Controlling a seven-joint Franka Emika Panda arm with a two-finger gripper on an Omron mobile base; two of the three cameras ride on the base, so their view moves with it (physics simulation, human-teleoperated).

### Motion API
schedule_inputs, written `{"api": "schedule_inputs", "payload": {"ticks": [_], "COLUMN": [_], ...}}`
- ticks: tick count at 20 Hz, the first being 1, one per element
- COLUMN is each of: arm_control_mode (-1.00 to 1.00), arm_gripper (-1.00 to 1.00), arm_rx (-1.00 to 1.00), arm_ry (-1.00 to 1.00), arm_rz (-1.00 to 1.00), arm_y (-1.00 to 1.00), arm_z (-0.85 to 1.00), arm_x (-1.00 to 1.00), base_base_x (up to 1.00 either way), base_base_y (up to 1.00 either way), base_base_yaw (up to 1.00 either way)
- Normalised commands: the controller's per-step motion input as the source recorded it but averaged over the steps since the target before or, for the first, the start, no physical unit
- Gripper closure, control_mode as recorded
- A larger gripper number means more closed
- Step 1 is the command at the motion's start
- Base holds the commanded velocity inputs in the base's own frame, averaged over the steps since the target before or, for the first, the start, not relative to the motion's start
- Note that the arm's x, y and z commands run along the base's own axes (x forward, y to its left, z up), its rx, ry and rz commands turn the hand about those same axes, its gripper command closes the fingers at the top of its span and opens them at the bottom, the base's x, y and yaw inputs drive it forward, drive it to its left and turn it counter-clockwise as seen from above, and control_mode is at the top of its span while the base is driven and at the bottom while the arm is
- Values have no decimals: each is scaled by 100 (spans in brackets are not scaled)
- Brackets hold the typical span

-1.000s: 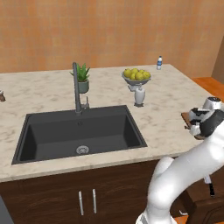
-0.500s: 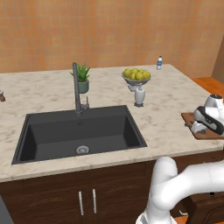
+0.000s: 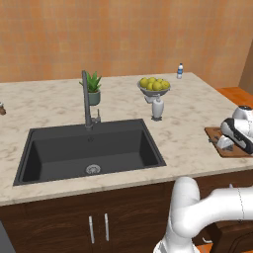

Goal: Place the appropriate cutting tool for cutting the carrot skin on the cutting board.

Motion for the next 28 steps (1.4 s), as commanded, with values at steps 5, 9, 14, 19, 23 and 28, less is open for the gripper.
{"api": "schedule_inputs", "payload": {"ticks": [5, 9, 14, 19, 23, 28], "arm_control_mode": [-100, -100, -100, -100, -100, -100], "arm_gripper": [-100, -100, -100, -100, -100, -100], "arm_rx": [0, 0, 0, 0, 5, 0], "arm_ry": [-4, -13, -19, -11, 0, -1], "arm_rz": [0, 0, -3, -11, -11, -14], "arm_y": [0, 0, 19, 32, 19, 6], "arm_z": [43, 95, 75, 55, 45, 31], "arm_x": [-12, -69, -100, -100, -100, -100], "base_base_x": [0, 0, 0, 0, 0, 0], "base_base_y": [0, 0, 0, 0, 0, 0], "base_base_yaw": [0, 0, 0, 0, 0, 0]}}
